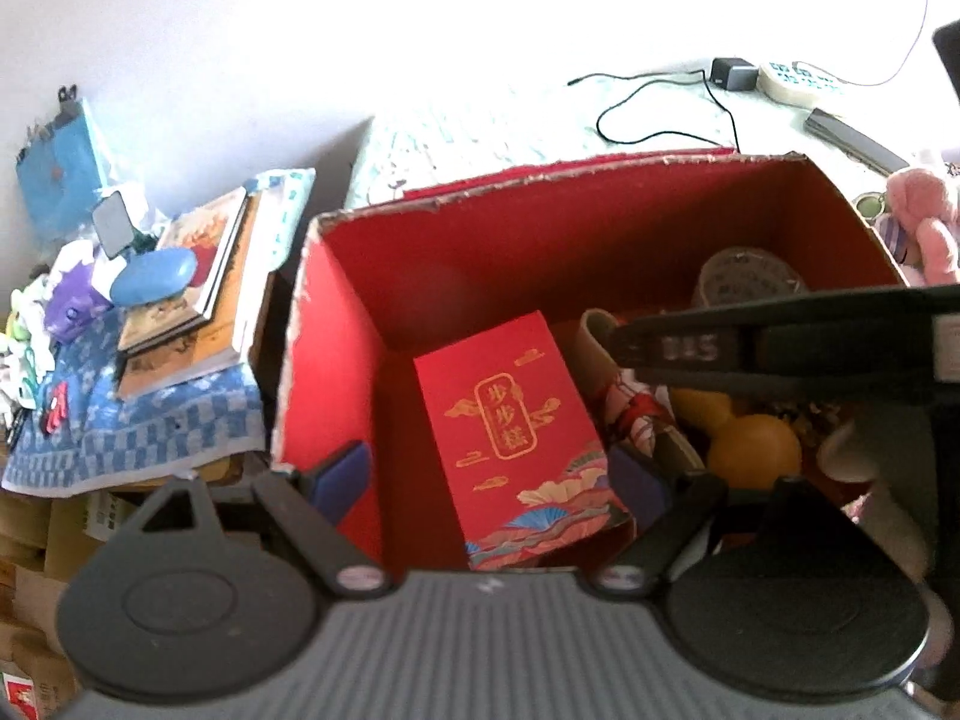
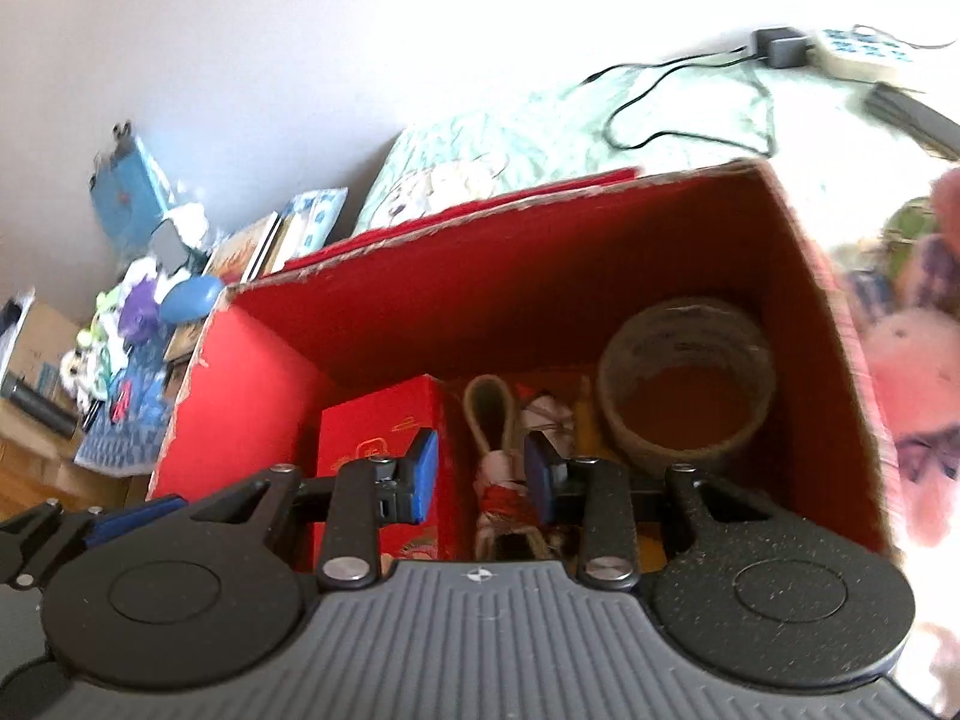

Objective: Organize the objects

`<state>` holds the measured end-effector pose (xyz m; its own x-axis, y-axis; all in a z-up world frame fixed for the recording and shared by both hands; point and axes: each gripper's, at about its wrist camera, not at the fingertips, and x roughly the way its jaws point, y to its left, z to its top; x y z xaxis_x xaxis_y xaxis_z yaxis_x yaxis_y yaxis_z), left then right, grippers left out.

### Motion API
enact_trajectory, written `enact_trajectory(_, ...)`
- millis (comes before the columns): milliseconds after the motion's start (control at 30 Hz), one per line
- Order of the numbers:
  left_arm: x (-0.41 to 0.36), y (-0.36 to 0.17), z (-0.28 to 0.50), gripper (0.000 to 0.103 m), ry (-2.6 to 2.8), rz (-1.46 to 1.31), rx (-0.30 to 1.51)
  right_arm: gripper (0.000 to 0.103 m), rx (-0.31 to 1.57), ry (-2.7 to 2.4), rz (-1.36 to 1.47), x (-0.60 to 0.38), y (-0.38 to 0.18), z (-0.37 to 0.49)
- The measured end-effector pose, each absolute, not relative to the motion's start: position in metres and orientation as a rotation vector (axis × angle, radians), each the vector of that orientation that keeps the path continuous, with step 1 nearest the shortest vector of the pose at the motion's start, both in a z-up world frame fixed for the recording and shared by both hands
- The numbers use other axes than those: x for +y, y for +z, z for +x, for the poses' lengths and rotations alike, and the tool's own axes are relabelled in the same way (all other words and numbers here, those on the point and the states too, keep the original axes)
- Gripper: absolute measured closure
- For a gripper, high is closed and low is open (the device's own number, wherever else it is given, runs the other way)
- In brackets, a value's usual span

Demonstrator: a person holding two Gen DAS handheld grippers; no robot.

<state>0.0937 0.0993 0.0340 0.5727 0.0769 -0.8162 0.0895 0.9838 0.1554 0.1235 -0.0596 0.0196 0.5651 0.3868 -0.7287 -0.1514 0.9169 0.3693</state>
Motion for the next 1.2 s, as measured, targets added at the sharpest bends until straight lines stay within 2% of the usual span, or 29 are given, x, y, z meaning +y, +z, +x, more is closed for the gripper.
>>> enact_trajectory(300,0.094,0.05,0.081,0.012,-0.028,0.147,0.939,0.064,0.831,0.232,0.256,-0.085,0.043,0.092)
enact_trajectory(333,0.093,0.051,0.08,0.012,-0.028,0.147,0.938,0.061,0.822,0.224,0.252,-0.087,0.046,0.09)
enact_trajectory(367,0.091,0.052,0.079,0.012,-0.029,0.15,0.935,0.052,0.816,0.216,0.25,-0.088,0.047,0.088)
enact_trajectory(400,0.089,0.053,0.078,0.012,-0.032,0.153,0.93,0.048,0.81,0.206,0.247,-0.089,0.049,0.086)
enact_trajectory(867,0.092,0.072,0.072,0.01,-0.05,0.099,0.918,0.048,0.763,0.167,0.166,-0.09,0.075,0.061)
enact_trajectory(1000,0.093,0.08,0.068,0.004,-0.034,0.1,0.886,0.048,0.762,0.168,0.157,-0.087,0.075,0.057)
enact_trajectory(1200,0.095,0.079,0.068,0.004,-0.016,0.092,0.872,0.048,0.784,0.183,0.191,-0.088,0.069,0.06)
